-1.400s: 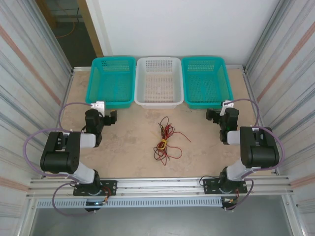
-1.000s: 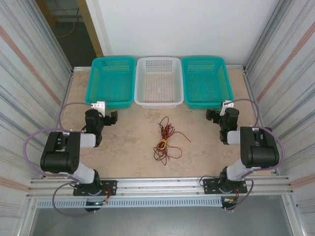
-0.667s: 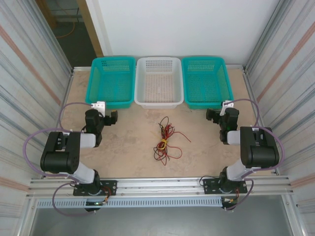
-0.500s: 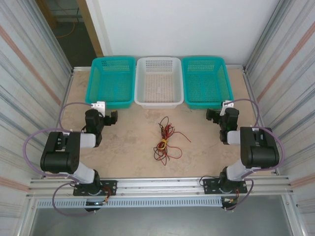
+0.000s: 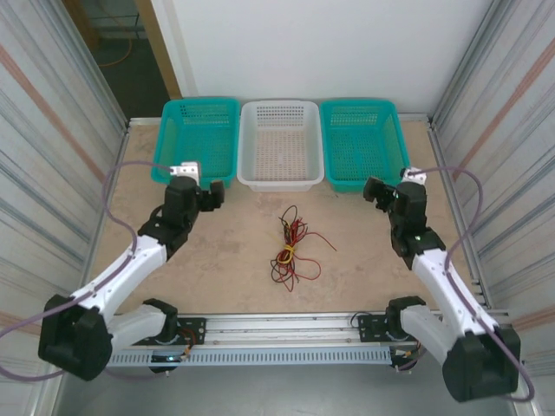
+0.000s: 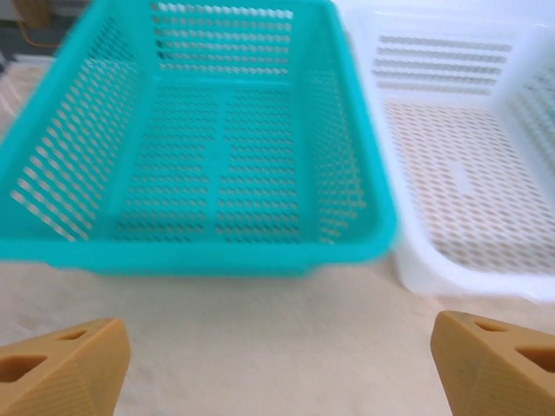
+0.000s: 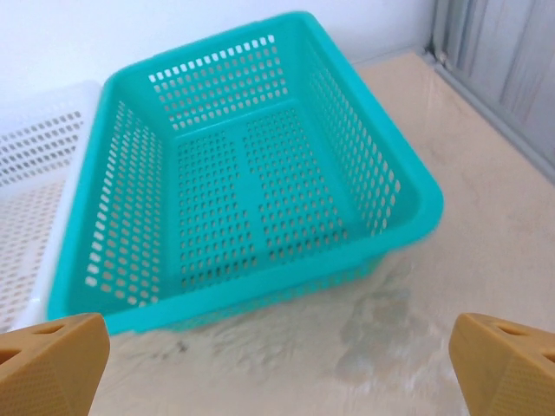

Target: Untangle the cables

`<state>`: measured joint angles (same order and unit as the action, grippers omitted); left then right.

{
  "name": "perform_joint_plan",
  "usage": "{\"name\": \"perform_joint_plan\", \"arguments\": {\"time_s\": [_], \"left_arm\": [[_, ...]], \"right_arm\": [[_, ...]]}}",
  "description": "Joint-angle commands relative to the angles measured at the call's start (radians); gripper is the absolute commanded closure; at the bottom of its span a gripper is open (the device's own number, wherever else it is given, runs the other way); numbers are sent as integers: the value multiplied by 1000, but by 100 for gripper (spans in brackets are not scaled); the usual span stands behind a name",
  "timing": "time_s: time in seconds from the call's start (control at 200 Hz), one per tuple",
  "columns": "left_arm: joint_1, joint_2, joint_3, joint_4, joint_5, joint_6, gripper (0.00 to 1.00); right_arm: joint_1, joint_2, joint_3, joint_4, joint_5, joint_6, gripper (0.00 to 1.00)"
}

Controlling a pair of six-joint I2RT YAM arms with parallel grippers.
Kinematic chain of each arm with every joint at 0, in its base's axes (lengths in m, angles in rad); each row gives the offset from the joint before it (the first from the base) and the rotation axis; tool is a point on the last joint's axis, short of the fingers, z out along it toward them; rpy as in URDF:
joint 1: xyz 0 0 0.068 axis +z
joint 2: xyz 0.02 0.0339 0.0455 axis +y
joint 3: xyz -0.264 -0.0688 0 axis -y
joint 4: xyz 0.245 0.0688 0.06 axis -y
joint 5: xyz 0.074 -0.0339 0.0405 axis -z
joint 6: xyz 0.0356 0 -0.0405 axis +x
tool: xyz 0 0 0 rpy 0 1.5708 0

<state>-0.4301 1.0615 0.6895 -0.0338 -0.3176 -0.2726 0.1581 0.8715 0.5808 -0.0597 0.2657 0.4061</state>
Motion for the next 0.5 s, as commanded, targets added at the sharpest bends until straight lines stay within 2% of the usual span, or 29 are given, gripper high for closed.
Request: {"name": "perform_joint_plan", "arguments": {"time_s": [0.0, 0.035, 0.095, 0.19, 0.296, 0.366, 0.426, 0.496], "left_arm": [[-86, -91, 25, -208, -13, -149, 16], [-106, -122, 25, -246, 6, -189, 17], [-114, -184, 9, -280, 84, -249, 20], [-114, -285, -40, -284, 180, -318, 22], [-116, -357, -87, -270, 246, -372, 23], [-116, -371, -92, -277, 266, -382, 24], [-116, -370, -78, -295, 275, -383, 25], [-116, -361, -60, -303, 294, -375, 27]], "right_arm": [[-39, -87, 12, -391, -54, 225, 1], [-27, -104, 25, -443, -87, 237, 1], [58, -100, 73, -554, -40, 297, 1], [323, -52, 148, -724, 148, 473, 1], [587, -76, 107, -622, 148, 496, 1], [682, -81, 76, -513, 69, 543, 1], [729, -12, 92, -479, 2, 580, 17], [802, 108, 176, -529, 19, 594, 38]]}}
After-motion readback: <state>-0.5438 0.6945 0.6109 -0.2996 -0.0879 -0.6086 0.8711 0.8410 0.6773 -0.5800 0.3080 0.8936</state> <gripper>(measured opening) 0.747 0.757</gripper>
